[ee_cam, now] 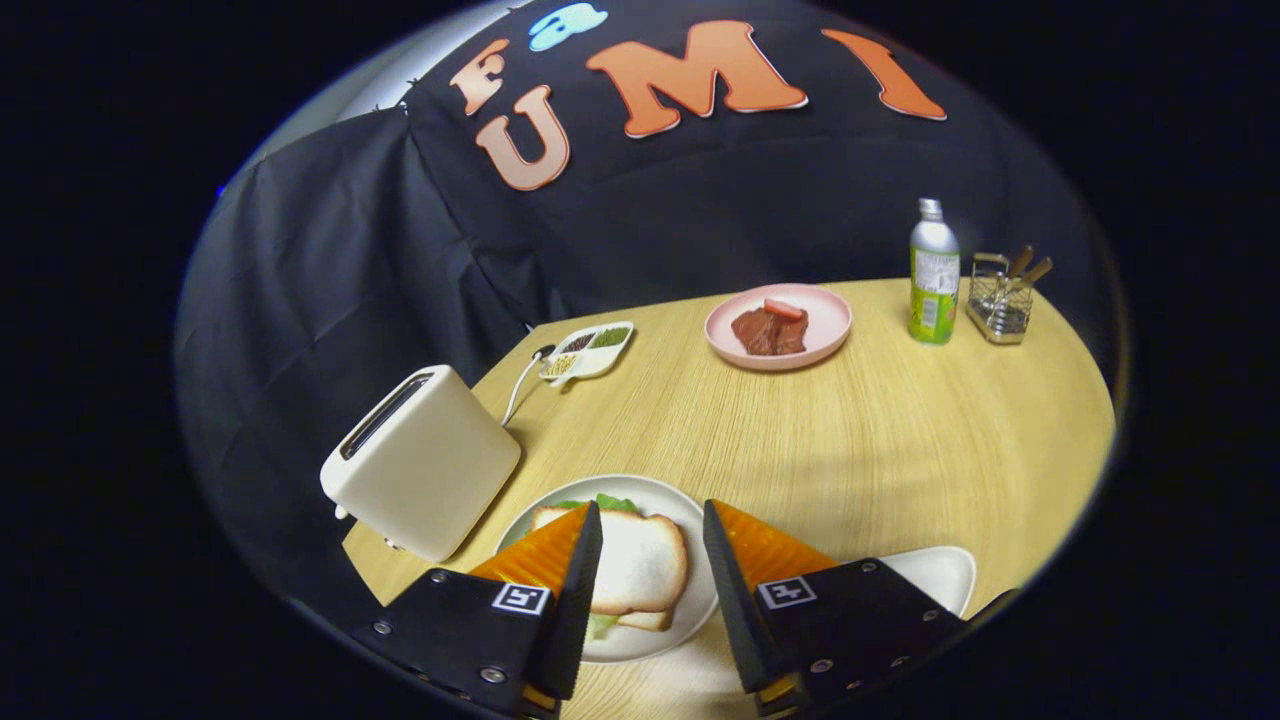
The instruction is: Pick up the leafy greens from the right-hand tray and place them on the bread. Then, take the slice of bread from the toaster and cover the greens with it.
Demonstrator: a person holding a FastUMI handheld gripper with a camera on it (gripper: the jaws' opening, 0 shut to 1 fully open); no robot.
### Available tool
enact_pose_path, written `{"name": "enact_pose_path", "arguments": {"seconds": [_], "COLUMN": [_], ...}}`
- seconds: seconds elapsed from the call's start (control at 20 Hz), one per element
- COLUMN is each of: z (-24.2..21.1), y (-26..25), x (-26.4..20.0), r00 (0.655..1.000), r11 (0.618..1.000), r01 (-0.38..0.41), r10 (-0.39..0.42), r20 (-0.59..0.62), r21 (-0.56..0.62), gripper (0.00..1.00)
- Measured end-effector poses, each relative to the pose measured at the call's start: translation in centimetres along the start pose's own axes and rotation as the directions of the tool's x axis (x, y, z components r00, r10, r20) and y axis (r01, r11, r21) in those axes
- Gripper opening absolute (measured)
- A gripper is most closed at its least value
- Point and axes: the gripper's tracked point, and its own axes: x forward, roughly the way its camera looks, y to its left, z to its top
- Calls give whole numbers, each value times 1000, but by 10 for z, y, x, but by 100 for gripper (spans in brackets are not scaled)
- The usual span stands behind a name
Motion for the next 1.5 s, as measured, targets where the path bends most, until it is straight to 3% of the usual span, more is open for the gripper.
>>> {"name": "enact_pose_path", "arguments": {"seconds": [0.25, 0.65, 0.95, 1.5], "z": [57, 123, 134, 133], "y": [-14, -40, -35, -30], "x": [-43, -125, -157, -184], "r00": [968, 805, 734, 667], "r11": [989, 939, 928, 920], "r01": [119, 333, 363, 387], "r10": [-96, -239, -234, -235], "r20": [232, 543, 638, 707], "r21": [-85, -81, -78, -59], "gripper": [77, 91, 94, 94]}}
